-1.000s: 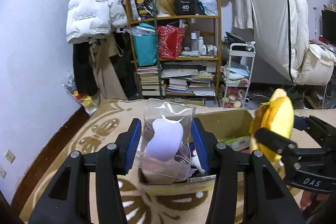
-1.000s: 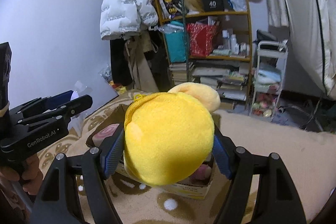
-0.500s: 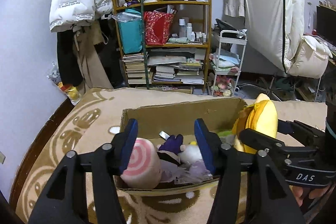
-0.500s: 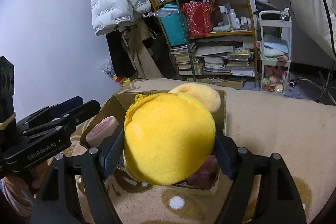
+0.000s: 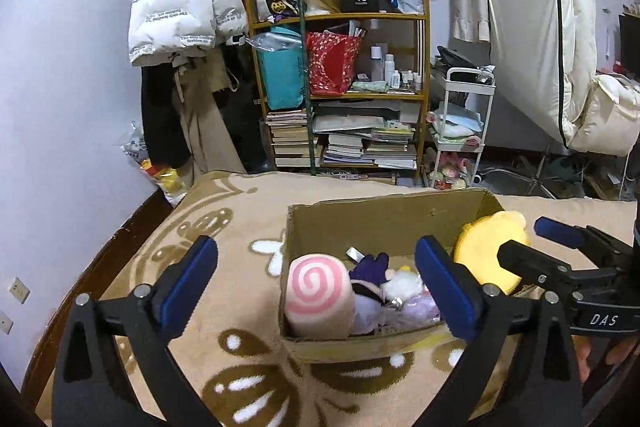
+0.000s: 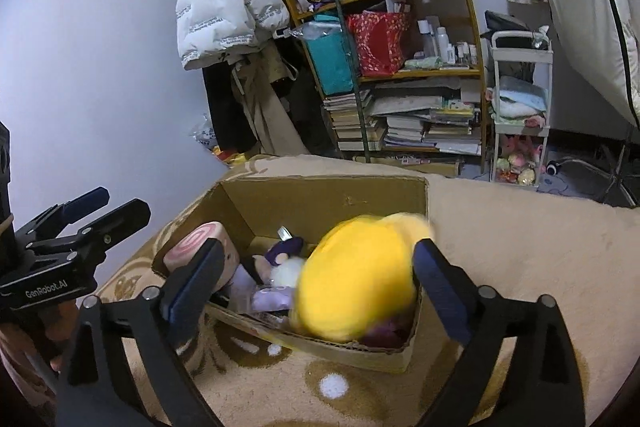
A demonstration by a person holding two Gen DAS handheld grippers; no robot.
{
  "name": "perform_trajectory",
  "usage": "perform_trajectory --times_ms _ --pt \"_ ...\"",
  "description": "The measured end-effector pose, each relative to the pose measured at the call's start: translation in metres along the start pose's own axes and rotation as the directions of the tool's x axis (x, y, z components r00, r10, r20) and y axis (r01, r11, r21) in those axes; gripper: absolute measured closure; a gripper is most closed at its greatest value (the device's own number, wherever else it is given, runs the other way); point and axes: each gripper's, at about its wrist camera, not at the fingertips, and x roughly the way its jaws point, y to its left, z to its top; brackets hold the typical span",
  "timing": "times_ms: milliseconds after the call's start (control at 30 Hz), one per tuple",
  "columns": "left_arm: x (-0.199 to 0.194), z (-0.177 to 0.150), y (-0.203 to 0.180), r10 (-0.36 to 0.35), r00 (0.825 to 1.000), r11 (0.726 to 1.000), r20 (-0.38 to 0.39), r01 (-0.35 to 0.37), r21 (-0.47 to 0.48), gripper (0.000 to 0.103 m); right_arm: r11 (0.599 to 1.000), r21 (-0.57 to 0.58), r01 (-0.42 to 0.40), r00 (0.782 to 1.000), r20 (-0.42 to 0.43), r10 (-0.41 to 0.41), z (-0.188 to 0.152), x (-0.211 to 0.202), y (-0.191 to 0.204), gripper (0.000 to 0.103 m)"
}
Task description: Organize soft objects
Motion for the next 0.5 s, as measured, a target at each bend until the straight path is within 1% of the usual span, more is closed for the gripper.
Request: perform_trajectory --times_ms 200,500 --pt "-0.022 -0.006 0.001 0.038 0.999 0.999 0.022 -0.039 0.021 0.002 1.000 -0.019 0.017 0.999 0.036 -0.017 0.001 -0.022 0.007 0.000" --pt "-0.063 -0.016 0.000 0.060 0.996 0.998 0.067 -0.061 0.017 0.002 0.998 -0.035 0.057 0.995 0.086 -0.054 -0.004 -0.067 0.015 0.000"
